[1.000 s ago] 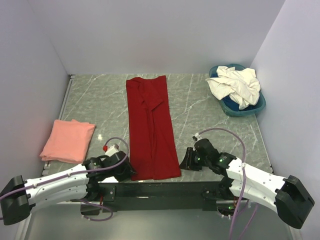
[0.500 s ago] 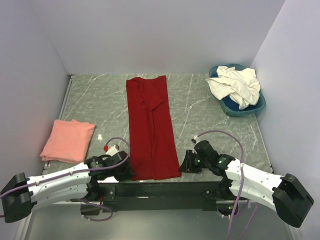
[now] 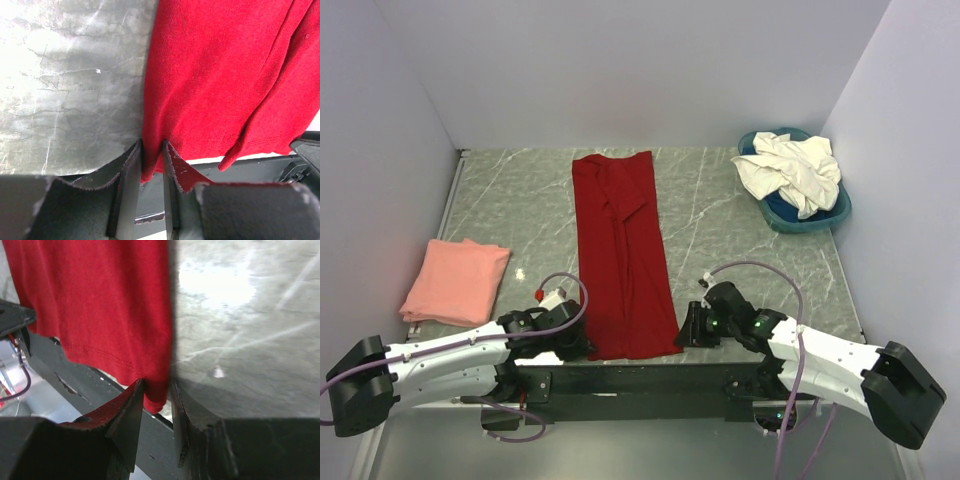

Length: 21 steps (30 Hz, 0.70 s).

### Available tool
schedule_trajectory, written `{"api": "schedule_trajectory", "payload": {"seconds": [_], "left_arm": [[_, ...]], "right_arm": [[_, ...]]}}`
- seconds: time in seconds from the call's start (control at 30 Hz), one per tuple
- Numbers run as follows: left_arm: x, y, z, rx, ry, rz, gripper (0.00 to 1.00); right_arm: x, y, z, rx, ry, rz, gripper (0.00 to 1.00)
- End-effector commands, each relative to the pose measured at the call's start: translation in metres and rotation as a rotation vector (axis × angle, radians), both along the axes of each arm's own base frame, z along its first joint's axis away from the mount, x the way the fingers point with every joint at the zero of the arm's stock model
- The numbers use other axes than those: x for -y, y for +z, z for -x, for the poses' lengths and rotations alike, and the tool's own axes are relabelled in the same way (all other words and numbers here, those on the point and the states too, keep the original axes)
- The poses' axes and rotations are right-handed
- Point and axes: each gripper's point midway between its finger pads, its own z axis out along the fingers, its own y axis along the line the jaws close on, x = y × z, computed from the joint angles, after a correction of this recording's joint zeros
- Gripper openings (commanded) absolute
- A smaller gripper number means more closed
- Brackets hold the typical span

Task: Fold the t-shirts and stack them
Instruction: Fold the tshirt

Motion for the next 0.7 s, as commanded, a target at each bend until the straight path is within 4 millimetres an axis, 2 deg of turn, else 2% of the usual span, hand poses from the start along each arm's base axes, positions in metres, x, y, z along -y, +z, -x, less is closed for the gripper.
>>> {"api": "schedule_trajectory", "payload": {"seconds": [0.0, 0.07, 0.13, 0.17, 0.2, 0.27, 0.33, 0.67], "left_arm": [[-0.028, -0.019, 0.016, -0.049, -0.021, -0.122, 0.30], [-0.029, -0.018, 0.017, -0.051, -0.021, -0.117, 0.32], [-0.030, -0.017, 0.018, -0.051, -0.019, -0.113, 0.34], [-0.031, -0.016, 0.019, -0.053, -0.021, -0.117, 0.34], [-0.032, -0.015, 0.019, -0.051, -0.024, -0.120, 0.34], [-0.035, -0.013, 0.019, -0.050, -0.025, -0.129, 0.35], [-0.036, -0.013, 0.020, -0.050, -0.031, -0.130, 0.34], [-0.024, -0.022, 0.023, -0.072, -0.062, -0.104, 0.26]], "right_arm": [[-0.002, -0.005, 0.007, -0.009, 0.040, 0.020, 0.36], [0.000, -0.010, 0.009, -0.021, 0.041, 0.045, 0.35], [0.003, -0.013, 0.009, -0.022, 0.034, 0.063, 0.30], [0.004, -0.012, 0.008, -0.018, 0.031, 0.065, 0.25], [0.005, -0.012, 0.008, -0.018, 0.028, 0.066, 0.16], [0.006, -0.008, 0.006, -0.007, 0.018, 0.072, 0.06], [0.007, -0.004, 0.004, 0.010, 0.016, 0.076, 0.02], [0.007, 0.001, 0.003, 0.019, 0.026, 0.079, 0.00]]}}
